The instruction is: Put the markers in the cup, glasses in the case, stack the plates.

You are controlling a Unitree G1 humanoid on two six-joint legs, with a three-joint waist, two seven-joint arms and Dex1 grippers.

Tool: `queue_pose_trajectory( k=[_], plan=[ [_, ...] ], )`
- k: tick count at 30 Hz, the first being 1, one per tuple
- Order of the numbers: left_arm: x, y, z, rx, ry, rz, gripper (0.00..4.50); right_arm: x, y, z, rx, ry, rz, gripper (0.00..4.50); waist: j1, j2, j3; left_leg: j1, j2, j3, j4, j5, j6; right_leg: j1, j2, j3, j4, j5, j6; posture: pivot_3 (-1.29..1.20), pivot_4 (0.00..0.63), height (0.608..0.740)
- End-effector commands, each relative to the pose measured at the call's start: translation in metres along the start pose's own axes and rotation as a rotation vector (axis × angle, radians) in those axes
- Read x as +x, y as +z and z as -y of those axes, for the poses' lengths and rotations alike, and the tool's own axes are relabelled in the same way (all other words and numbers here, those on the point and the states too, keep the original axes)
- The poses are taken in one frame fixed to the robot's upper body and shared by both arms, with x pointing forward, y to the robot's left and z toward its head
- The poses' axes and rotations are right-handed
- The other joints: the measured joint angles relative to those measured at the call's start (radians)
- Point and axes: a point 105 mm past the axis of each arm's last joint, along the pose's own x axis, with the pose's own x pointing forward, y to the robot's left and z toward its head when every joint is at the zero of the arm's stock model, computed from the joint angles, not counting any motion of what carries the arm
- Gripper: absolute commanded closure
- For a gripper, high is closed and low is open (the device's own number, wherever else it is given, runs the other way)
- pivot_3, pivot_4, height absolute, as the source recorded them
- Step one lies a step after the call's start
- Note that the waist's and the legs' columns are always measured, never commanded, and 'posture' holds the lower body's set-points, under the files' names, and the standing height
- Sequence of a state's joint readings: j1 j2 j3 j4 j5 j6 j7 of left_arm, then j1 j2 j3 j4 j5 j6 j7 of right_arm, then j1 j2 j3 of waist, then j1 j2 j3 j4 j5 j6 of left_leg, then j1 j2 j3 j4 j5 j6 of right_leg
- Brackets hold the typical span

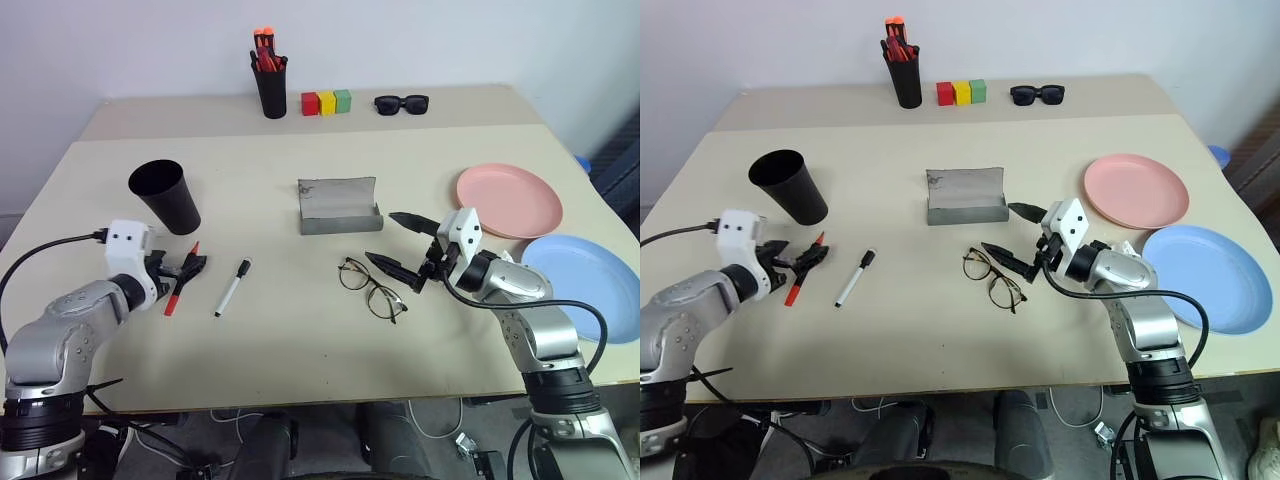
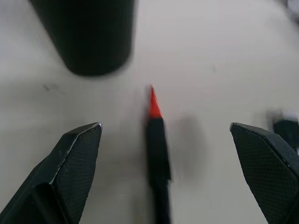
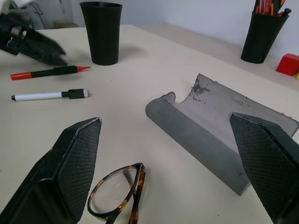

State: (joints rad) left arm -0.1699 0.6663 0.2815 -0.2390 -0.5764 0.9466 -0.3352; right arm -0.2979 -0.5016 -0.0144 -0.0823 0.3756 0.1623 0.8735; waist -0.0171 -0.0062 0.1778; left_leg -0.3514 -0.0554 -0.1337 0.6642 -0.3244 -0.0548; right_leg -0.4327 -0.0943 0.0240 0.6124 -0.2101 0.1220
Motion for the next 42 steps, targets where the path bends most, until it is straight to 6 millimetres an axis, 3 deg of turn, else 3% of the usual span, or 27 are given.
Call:
queue_pose_trajectory(
  k=[1,10,15,27,30,37,42],
  plan=[
    [-0.003,0.014,0.002,0.016,0.014,-0.017,0.0,-0.003,0.011,0.002,-0.031,-0.015,0.038,0.04,0.002,0.0,0.0,0.0,0.0,0.0,0.0,0.0,0.0,0.0,0.0,0.0,0.0,0.0,0.0,0.0,0.15,0.74],
    [-0.006,0.031,0.003,0.057,0.037,-0.144,0.0,-0.005,0.009,0.001,-0.029,-0.024,0.032,0.04,0.0,0.0,0.0,0.0,0.0,0.0,0.0,0.0,0.0,0.0,0.0,0.0,0.0,0.0,0.0,0.0,0.15,0.74],
    [-0.007,0.027,-0.005,0.08,0.083,-0.25,0.0,-0.006,0.009,-0.001,-0.022,-0.028,0.034,0.04,-0.001,0.0,0.0,-0.001,0.0,0.0,0.0,0.0,0.0,-0.001,0.0,0.0,0.0,0.0,0.0,0.0,0.15,0.74],
    [0.01,0.022,-0.01,0.056,0.115,-0.229,0.0,-0.011,0.007,-0.002,-0.021,-0.049,0.023,0.04,0.001,0.0,0.0,-0.002,0.0,0.0,0.0,0.0,-0.001,-0.002,0.0,0.0,0.0,0.0,0.0,0.0,0.15,0.74],
    [0.015,0.017,-0.011,0.035,0.122,-0.227,0.83,-0.013,0.007,-0.001,-0.025,-0.055,0.019,0.0,0.003,0.0,0.0,-0.002,0.0,0.0,0.0,0.001,-0.001,-0.002,0.0,0.0,0.001,0.0,0.0,0.0,0.15,0.74],
    [0.02,0.011,-0.009,0.013,0.122,-0.215,4.42,-0.014,0.007,-0.003,-0.023,-0.053,0.015,0.0,0.004,0.0,0.0,-0.002,0.0,0.0,0.0,0.001,-0.001,-0.002,0.0,0.0,0.001,0.0,0.0,0.0,0.15,0.74],
    [0.015,0.009,0.003,0.043,0.049,-0.23,4.47,-0.015,0.007,-0.001,-0.025,-0.055,0.01,0.0,0.003,0.0,0.0,-0.002,-0.001,0.0,0.0,0.001,-0.001,-0.002,0.0,0.0,0.001,0.0,0.0,0.0,0.15,0.74]
  ],
)
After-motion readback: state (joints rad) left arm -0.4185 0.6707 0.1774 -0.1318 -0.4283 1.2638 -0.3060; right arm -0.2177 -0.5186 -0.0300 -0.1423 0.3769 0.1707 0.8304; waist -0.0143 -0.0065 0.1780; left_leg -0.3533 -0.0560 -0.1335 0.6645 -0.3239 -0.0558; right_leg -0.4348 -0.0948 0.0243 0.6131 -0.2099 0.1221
